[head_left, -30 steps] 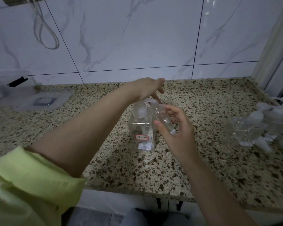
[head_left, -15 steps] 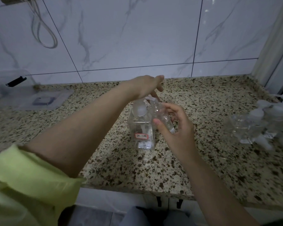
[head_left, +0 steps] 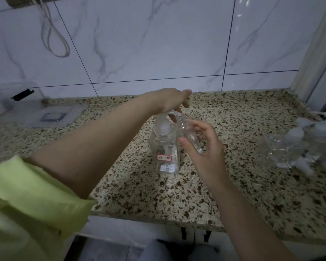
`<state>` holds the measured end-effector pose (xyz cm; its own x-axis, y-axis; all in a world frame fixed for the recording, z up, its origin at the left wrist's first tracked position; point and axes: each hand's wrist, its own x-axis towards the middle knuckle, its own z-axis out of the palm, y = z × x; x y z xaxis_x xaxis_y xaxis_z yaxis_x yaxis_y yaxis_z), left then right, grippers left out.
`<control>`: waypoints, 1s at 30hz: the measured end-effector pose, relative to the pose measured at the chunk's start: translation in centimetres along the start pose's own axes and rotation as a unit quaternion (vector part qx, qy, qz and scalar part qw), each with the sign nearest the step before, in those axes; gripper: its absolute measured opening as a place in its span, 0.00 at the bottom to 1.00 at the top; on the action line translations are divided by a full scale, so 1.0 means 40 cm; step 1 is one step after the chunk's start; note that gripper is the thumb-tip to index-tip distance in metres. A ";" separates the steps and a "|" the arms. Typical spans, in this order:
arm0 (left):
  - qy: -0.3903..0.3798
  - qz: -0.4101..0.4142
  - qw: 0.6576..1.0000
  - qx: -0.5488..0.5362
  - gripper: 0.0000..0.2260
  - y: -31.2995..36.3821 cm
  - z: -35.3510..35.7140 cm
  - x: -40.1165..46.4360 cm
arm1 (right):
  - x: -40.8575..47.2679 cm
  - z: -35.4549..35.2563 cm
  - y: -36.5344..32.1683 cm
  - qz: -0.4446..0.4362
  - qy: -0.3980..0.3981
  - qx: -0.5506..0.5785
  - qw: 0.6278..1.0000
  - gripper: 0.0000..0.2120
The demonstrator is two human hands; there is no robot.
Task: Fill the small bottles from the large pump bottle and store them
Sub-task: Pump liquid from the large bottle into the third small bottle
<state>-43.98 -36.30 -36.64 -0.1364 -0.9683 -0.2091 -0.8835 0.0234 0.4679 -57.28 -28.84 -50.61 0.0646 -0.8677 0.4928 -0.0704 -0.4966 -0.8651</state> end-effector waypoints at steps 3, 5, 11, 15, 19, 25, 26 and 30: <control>0.004 -0.003 1.000 0.024 0.29 -0.008 0.011 0.005 | 0.001 0.000 0.005 -0.013 0.001 -0.008 1.000 0.22; -0.002 -0.009 0.999 0.033 0.30 -0.012 0.015 0.009 | 0.004 0.000 0.008 -0.020 -0.001 -0.011 1.000 0.22; 0.019 0.005 1.000 0.005 0.29 -0.019 0.014 0.007 | 0.002 0.000 0.006 -0.015 -0.003 -0.005 1.000 0.23; 0.021 0.008 1.000 0.011 0.29 -0.015 0.016 0.009 | -0.001 -0.002 0.005 -0.014 -0.004 -0.010 1.000 0.21; 0.000 -0.007 1.000 0.029 0.30 -0.010 0.011 0.009 | -0.003 -0.003 0.001 -0.009 -0.007 -0.005 1.000 0.22; 0.007 -0.013 1.000 0.024 0.30 -0.016 0.011 0.017 | -0.002 -0.004 0.001 -0.002 -0.011 0.002 1.000 0.20; 0.008 -0.013 1.000 0.023 0.30 -0.016 0.013 0.018 | -0.001 -0.004 0.003 -0.005 -0.010 0.003 1.000 0.20; 0.021 -0.002 1.000 -0.007 0.29 -0.018 0.015 0.010 | -0.001 -0.001 -0.002 -0.013 -0.006 0.012 1.000 0.22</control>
<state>-43.67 -36.56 -37.58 -0.1129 -0.9780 -0.1753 -0.8781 0.0156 0.4783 -57.33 -28.75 -50.58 0.0787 -0.8538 0.5146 -0.0450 -0.5187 -0.8538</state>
